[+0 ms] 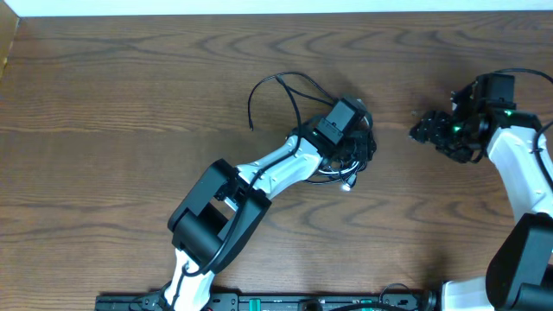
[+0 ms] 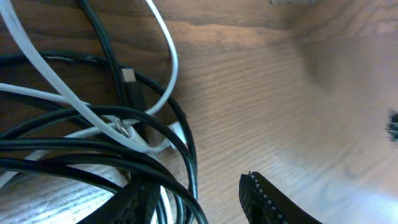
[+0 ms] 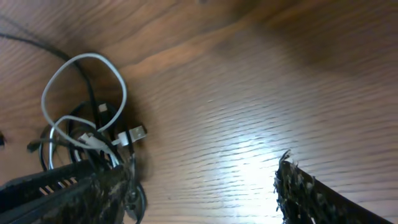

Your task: Untangle cables

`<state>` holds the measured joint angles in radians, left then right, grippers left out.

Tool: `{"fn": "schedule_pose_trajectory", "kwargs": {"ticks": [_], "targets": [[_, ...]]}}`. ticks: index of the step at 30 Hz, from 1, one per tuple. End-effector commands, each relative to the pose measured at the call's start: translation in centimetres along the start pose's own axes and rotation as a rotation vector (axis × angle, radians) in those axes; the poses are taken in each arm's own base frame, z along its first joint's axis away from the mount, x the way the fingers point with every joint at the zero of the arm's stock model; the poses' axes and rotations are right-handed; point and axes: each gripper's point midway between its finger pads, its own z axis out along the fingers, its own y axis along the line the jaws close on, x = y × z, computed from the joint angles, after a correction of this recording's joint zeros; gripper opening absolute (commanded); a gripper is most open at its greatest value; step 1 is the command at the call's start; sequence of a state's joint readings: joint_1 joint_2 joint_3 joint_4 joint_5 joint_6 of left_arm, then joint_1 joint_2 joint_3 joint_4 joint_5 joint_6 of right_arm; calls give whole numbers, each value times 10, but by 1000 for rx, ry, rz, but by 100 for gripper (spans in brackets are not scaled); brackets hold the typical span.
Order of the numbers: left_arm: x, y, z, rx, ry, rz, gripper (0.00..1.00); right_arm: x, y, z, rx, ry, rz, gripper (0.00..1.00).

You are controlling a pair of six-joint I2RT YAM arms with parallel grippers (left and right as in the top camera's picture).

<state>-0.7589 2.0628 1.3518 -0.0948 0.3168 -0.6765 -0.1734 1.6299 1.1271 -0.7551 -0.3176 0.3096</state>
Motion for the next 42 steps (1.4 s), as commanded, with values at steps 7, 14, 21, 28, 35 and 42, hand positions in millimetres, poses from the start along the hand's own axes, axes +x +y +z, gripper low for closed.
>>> {"fn": "schedule_pose_trajectory", "kwargs": {"ticks": [7,14,21,28,35,42], "targets": [[3,20,17,-70,-12,43,39,-7,-5,-3,5,-8,5,74],[9,32,22,-110,7,48,38,-6,-5,-3,5,-6,6,75],[14,42,22,-154,23,81,38,-4,-6,-3,8,2,1,76],[19,59,26,-222,37,103,11,-3,-6,-2,8,4,-6,79],[-9,24,-18,-56,21,70,8,-1,1,-2,-31,15,-42,80],[-50,-52,-157,488,74,12,8,11,56,-9,-329,54,-231,78]]}}
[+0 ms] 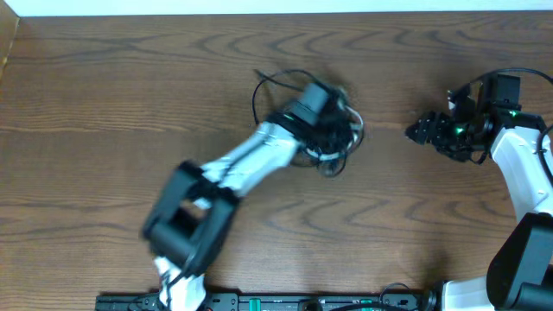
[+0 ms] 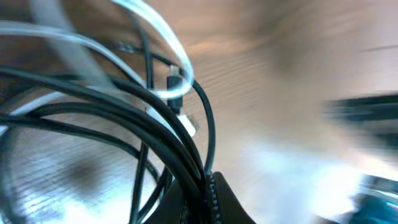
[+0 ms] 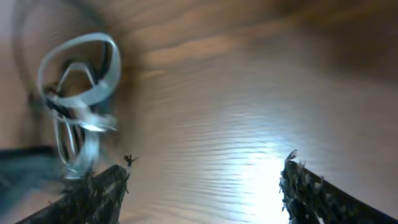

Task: Untangle cables
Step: 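Lift the cables with the left gripper and reach the right gripper in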

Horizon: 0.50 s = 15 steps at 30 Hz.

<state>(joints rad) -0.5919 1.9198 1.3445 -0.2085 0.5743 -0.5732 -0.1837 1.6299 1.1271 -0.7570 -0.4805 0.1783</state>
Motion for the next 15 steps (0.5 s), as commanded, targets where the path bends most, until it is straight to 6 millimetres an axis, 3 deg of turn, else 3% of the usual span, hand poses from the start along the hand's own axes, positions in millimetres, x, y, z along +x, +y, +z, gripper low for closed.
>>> {"fn": "schedule_pose_trajectory", "kwargs": {"ticks": [1,4,7,10,15], "targets": [[-18,-73,-100,382,31,-6,7,0,44,-2,-219,12,-134,77],[-32,-79,-150,485,20,-70,7,0,69,-5,-340,3,-204,77],[-39,-81,-187,569,31,-125,7,-1,101,-11,-484,-13,-274,77],[-41,-86,-205,638,65,-156,7,1,137,-19,-633,-31,-366,76],[-43,-95,-214,682,89,-160,7,-2,196,-19,-737,-56,-397,65]]}}
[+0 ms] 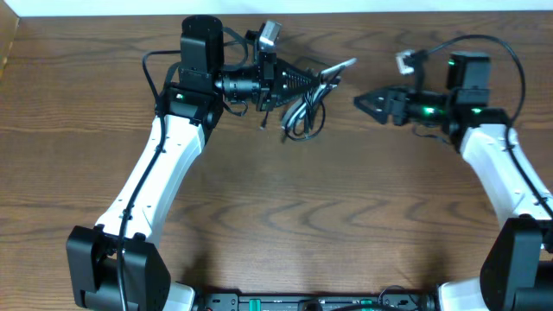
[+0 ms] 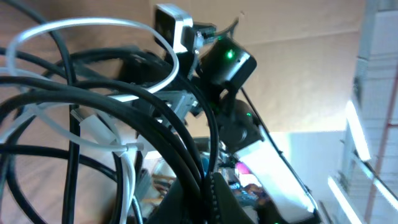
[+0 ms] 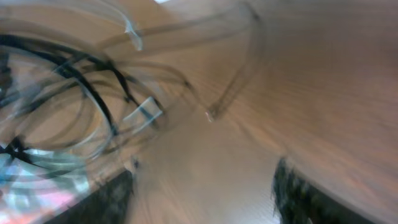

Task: Untangle cables
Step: 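Lift the cables with the left gripper and reach the right gripper in, then grasp the hanging cables with the right gripper next to the left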

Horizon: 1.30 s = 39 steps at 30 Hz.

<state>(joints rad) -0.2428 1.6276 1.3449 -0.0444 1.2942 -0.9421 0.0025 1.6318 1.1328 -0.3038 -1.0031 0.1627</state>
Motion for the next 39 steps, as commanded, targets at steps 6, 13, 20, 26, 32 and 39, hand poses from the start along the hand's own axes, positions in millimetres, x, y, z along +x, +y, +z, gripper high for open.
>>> {"fn": "schedule_pose_trajectory", "kwargs": {"ticks": [6,13,20,26,32,39], "targets": [[10,-15,-1,52,67,-52,7,-13,35,25,-96,-7,184,60],[-4,-7,-1,11,-10,-107,7,-23,55,15,-221,-12,141,55],[-23,4,-2,-44,-129,-173,8,-33,61,-1,-292,-22,145,54],[-34,10,-4,-75,-199,-196,8,-32,94,6,-384,-5,11,50],[-36,12,-3,-83,-213,-201,7,-23,120,28,-403,14,-47,52],[-37,13,2,-85,-240,-309,8,-24,132,47,-371,-24,-127,54]]}}
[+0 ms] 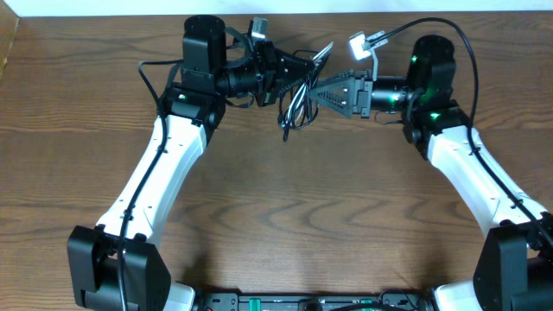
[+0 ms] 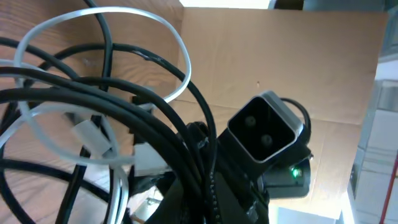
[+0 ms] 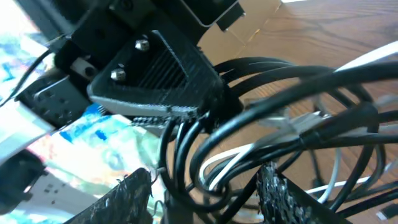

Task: Untangle cables
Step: 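Grasp the hanging cables with the right gripper next to the left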

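A tangled bundle of black and white cables (image 1: 296, 102) hangs in the air over the far part of the table. My left gripper (image 1: 292, 72) is shut on several black strands; in the left wrist view the cables (image 2: 93, 118) fan out from the left gripper (image 2: 208, 190). My right gripper (image 1: 314, 93) faces it from the right, open. In the right wrist view the right gripper (image 3: 205, 190) has cable loops (image 3: 261, 149) between its spread fingers (image 3: 281, 194). Whether the pads touch the cables cannot be told.
The brown wooden table (image 1: 346, 225) stretches below both arms. A white strip (image 1: 104, 7) runs along its far edge. A white plug (image 1: 361, 43) on the right arm's own lead sticks up above the right wrist.
My right gripper has moved left from beside the bundle, and its open fingers now stand around the hanging loops. My left gripper still holds the bundle in about the same spot.
The bundle first lay mid-table with my left gripper down on it and the right gripper open far to the right. Then the left gripper was shut on black strands. Then it held the bundle up near the far edge, where the right gripper now meets it.
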`<state>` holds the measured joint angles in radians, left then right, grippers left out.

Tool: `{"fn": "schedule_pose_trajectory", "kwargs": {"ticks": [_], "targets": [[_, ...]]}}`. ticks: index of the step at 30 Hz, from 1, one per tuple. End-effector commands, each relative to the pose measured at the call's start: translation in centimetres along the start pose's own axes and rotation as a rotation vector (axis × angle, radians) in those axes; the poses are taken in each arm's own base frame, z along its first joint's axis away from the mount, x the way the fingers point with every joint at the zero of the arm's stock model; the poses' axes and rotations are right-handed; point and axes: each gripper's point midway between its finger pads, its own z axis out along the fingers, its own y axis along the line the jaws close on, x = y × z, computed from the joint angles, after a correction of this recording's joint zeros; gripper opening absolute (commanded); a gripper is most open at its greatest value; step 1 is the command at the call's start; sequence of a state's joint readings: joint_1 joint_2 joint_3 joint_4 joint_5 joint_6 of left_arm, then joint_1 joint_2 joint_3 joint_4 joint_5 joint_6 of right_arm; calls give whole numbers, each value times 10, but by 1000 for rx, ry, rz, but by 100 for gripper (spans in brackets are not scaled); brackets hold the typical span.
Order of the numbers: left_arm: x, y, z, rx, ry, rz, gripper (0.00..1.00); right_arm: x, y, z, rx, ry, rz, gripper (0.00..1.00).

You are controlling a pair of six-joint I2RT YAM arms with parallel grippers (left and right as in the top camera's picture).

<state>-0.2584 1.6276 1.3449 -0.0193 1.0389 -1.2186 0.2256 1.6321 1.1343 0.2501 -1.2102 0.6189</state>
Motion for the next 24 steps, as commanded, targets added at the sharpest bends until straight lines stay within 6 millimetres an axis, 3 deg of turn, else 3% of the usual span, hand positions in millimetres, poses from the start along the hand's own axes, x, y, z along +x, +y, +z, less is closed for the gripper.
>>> {"fn": "schedule_pose_trajectory", "kwargs": {"ticks": [1,9,13,16,17,20,22,23,24], "targets": [[-1,-5,1,4,-14,-82,8,-6,-6,6,69,-34,-32,55],[-5,-4,1,-2,-39,-112,8,0,-15,20,147,-38,-72,54],[-5,-3,2,-3,-38,-87,7,-6,-26,17,211,-74,-69,29],[-7,4,2,-32,-52,89,8,-11,-32,13,238,-96,-46,18],[-8,11,1,-62,-60,145,7,-12,-34,10,242,-102,-33,17],[-13,61,-7,-276,-111,198,8,-16,-47,-8,278,-129,65,1],[-14,80,-13,-361,-125,194,9,-14,-54,-15,299,-131,103,1],[-9,92,-17,-413,-103,219,17,-12,-59,-20,315,-128,131,1],[-6,96,-19,-430,-82,255,17,-9,-63,-24,327,-126,153,1]]}}
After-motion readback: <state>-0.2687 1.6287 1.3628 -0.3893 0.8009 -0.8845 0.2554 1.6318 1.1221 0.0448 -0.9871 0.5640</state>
